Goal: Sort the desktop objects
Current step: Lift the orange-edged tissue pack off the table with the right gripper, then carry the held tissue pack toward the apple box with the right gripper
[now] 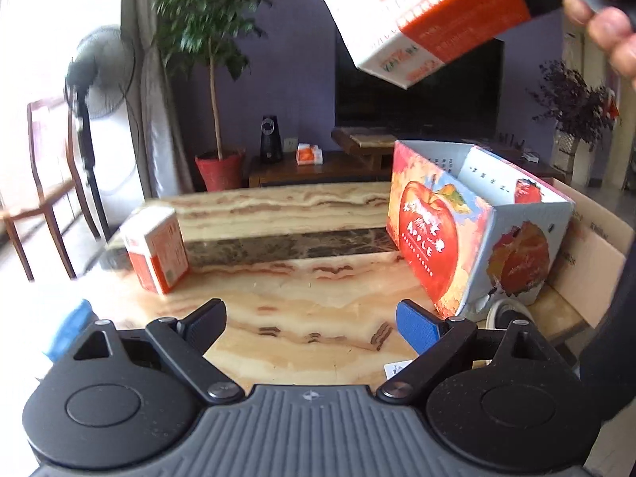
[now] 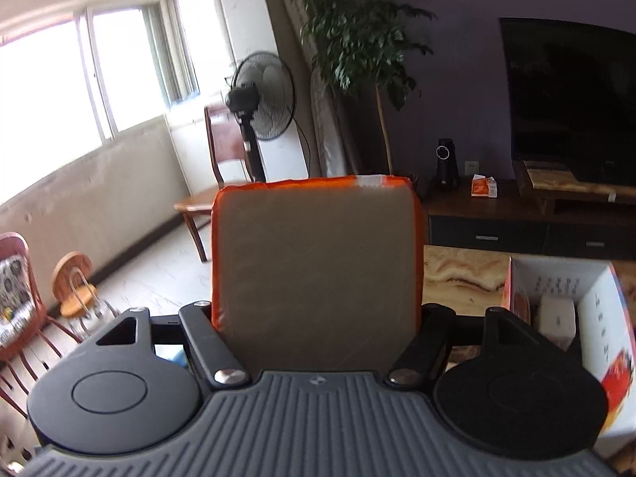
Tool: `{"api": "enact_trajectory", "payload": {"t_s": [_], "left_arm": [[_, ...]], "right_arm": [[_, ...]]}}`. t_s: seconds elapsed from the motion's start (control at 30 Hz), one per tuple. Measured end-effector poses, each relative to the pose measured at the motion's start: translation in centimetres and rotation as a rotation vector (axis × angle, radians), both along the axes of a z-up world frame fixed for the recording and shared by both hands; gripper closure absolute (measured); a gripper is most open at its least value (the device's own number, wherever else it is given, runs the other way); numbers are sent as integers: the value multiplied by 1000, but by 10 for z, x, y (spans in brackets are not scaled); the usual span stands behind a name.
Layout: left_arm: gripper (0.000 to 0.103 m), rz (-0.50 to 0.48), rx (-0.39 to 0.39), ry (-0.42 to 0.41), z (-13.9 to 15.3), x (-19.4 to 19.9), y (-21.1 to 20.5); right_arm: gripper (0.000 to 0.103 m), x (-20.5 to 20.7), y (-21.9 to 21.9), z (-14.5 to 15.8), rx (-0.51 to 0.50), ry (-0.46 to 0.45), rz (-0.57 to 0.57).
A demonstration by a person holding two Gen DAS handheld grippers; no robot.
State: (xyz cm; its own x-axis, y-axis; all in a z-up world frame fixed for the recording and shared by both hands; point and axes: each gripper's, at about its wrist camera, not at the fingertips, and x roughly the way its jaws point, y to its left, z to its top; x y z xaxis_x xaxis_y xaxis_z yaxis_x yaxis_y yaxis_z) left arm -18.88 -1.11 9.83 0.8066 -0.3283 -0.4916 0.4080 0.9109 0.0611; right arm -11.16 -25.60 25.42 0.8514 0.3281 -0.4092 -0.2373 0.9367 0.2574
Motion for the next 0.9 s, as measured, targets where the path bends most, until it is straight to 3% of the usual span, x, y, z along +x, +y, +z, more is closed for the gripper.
{"api": "enact_trajectory", "payload": {"t_s": [0.1,0.27,0.5,0.6,0.8,0.9], "left_arm": [[10,-32,13,-33,5,-23,-3],[10,-60,21,-93,10,-40,-8],[10,-51,8,-124,7,-39,-17],[10,-60,-5,-141,7,-43,-12],[10,-16,-127,-103,11,-35,9],[10,-12,-141,-110,12,-35,10]], "right_arm": [[30,-38,-10,-10,68,-24,-22],[30,-84,-8,-6,62,-114,-13],[30,-123,0,-17,35,-149,-35],[30,-133,4,-23,37,-157,-38],[30,-133,1,-26,41,-160,-49],[30,-131,4,-28,34,-162,-40]]}}
